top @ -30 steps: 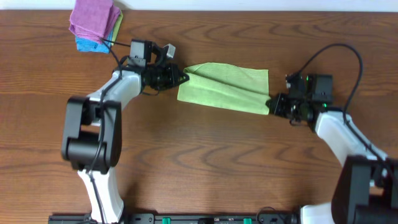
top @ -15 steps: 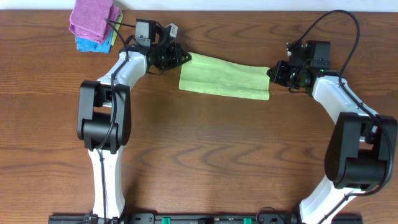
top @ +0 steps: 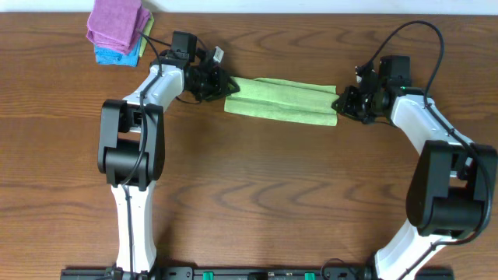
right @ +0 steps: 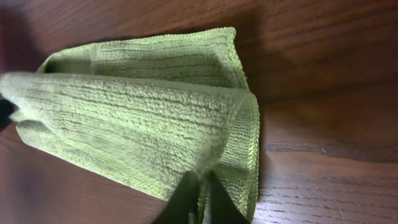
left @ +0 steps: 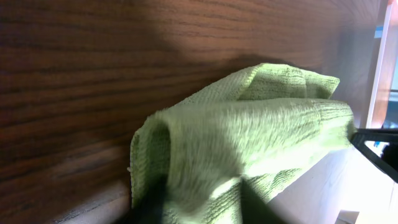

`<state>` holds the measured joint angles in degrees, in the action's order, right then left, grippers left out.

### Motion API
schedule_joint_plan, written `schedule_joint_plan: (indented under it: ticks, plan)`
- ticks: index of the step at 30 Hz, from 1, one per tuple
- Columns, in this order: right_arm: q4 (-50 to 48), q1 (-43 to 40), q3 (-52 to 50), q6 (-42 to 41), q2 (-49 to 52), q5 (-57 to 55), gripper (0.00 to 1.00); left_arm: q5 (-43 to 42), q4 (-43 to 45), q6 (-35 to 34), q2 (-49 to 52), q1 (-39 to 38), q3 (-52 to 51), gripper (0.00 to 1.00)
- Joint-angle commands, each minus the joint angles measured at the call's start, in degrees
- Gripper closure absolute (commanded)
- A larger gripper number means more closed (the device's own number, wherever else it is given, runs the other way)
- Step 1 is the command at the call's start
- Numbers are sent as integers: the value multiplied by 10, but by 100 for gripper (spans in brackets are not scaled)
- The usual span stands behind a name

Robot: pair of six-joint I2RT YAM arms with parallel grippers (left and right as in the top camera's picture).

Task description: Fold the cloth

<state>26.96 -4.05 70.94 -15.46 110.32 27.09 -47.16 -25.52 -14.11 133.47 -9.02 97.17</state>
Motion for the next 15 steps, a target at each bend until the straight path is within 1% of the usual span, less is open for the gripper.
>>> schedule_joint_plan:
  ticks: [1,2,3,4,5,6,7,8,9,10,11,12,15]
  plan:
    - [-2,0,9,10,2,1,45,-3,-7,13,3,5,18,5]
    - [-2,-1,9,10,1,1,45,-3,-11,13,2,5,22,4]
    - [-2,-1,10,10,-1,1,43,-5,-17,18,-2,6,28,5]
    - [-2,-2,10,10,-3,2,39,-7,-23,24,-7,7,35,5]
    - [-1,-2,12,10,-7,3,41,-7,-32,37,-14,7,44,0]
    - [-1,-2,14,15,-11,5,51,-7,-42,50,-21,7,51,9]
    - [-1,-2,17,21,-20,6,75,-5,-56,71,-32,7,61,23]
    - [-1,-2,19,24,-32,5,93,0,-70,87,-45,7,71,34]
    - [-2,-1,22,28,-47,5,99,12,-83,101,-61,7,79,48]
    - [-2,1,25,30,-61,0,99,29,-93,110,-75,6,85,61]
    - [-2,3,28,31,-75,-10,99,54,-102,119,-90,3,89,76]
    - [-3,8,30,39,-92,-27,99,91,-106,127,-107,-1,90,94]
    - [-4,30,33,51,-132,-110,99,214,-115,129,-137,-18,90,94]
